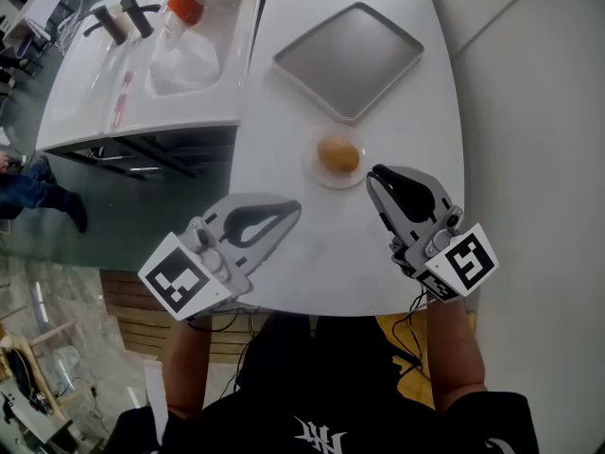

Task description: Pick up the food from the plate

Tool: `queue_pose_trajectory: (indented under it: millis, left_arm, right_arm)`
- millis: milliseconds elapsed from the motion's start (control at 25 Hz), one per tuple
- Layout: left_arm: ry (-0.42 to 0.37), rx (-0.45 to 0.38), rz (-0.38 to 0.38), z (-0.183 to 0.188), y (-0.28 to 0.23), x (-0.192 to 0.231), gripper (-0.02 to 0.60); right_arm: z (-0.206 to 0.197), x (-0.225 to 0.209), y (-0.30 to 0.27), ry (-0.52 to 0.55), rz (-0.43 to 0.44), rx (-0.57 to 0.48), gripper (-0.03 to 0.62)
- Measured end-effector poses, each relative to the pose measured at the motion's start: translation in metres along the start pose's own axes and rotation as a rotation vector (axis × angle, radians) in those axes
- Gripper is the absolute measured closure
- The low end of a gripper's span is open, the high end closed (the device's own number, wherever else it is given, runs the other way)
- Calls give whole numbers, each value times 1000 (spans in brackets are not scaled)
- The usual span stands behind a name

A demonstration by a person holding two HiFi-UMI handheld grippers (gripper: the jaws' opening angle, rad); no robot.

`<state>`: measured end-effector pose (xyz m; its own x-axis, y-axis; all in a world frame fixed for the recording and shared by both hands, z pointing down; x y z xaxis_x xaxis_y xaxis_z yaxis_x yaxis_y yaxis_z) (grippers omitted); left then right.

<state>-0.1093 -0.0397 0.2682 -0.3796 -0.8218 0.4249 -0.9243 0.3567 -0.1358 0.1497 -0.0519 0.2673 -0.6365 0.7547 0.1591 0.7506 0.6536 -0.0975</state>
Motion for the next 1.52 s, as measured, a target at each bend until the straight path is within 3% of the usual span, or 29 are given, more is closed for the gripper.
queue_pose_trajectory:
  millis: [120,440,960,1280,1520]
  left_arm:
    - [-4,17,-2,0,-9,6,575]
    - [5,49,2,-11,-29,42,575]
    - [100,40,2,-28,-58,56,575]
    - [133,56,18,-60,-68,95,575]
    - [155,63,23,-69,-70,103,575]
  right_arm:
    - [-9,-8,-8,-2,26,21,562]
    - [-41,-30,-32,-20,34,54,469]
    - [-63,-46,-45,-43,123,145,347]
    - [-119,-51,-82,-60,176,178,293]
    - [-131,-50,-90,-17,206,231,250]
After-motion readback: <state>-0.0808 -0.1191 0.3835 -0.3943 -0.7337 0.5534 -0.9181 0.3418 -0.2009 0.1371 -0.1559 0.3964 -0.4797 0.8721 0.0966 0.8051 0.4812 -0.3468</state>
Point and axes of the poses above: the fingertips, and each gripper's own axes: y backward along the fingers, x to its left, z out of its top, the point moved 10 cm from there along y, backward along the fingers, and after that the axes turned 14 degrees about y, right-handed, at the moved point
